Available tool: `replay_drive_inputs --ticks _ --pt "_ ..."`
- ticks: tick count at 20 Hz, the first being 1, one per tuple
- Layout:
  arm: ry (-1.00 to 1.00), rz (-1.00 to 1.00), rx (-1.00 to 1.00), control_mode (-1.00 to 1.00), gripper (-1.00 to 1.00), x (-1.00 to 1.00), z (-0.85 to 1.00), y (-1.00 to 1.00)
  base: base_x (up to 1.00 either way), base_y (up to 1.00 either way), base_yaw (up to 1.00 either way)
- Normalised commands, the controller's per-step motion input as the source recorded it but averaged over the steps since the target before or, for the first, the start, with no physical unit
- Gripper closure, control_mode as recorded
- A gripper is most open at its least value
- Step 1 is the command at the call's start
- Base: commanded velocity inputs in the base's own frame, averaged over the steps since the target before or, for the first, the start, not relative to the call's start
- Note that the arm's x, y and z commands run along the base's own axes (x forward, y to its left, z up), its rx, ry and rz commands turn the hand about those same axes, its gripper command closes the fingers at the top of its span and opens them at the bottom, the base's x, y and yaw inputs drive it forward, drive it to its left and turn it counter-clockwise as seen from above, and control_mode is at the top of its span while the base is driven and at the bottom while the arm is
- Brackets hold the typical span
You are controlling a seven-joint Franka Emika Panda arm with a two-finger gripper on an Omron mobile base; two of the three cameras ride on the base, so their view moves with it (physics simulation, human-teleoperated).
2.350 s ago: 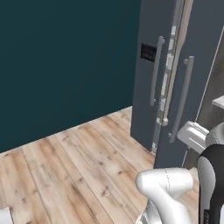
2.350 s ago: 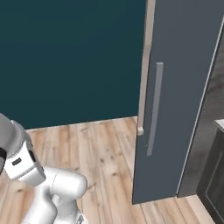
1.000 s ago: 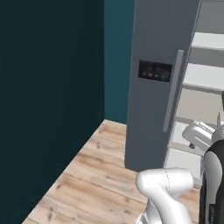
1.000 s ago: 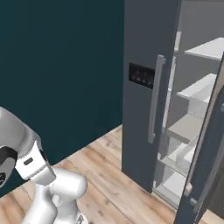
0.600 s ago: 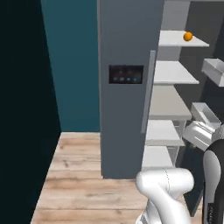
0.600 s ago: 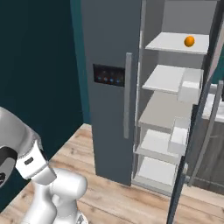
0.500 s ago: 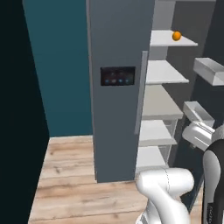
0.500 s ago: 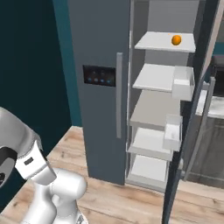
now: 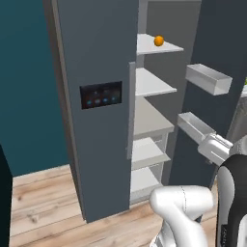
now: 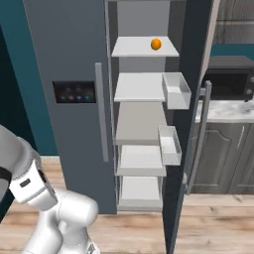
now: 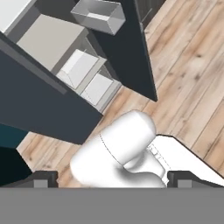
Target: Pick the orange and pear from the fridge and place them inside the tupperware on the counter.
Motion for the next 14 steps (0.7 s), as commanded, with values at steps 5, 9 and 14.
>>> replay_drive_inputs --ticks 5,9,14 --pt "0.0 0.0 0.0 1.0 -1.0 0.0 0.0 0.0 0.5 0.02 0.0" --pt "0.0 0.0 0.0 1.0 -1.0 0.0 0.0 0.0 0.52 0.0 0.0" --pt "0.0 0.0 0.0 1.0 -1.0 0.0 0.0 0.0 0.47 -0.01 0.0"
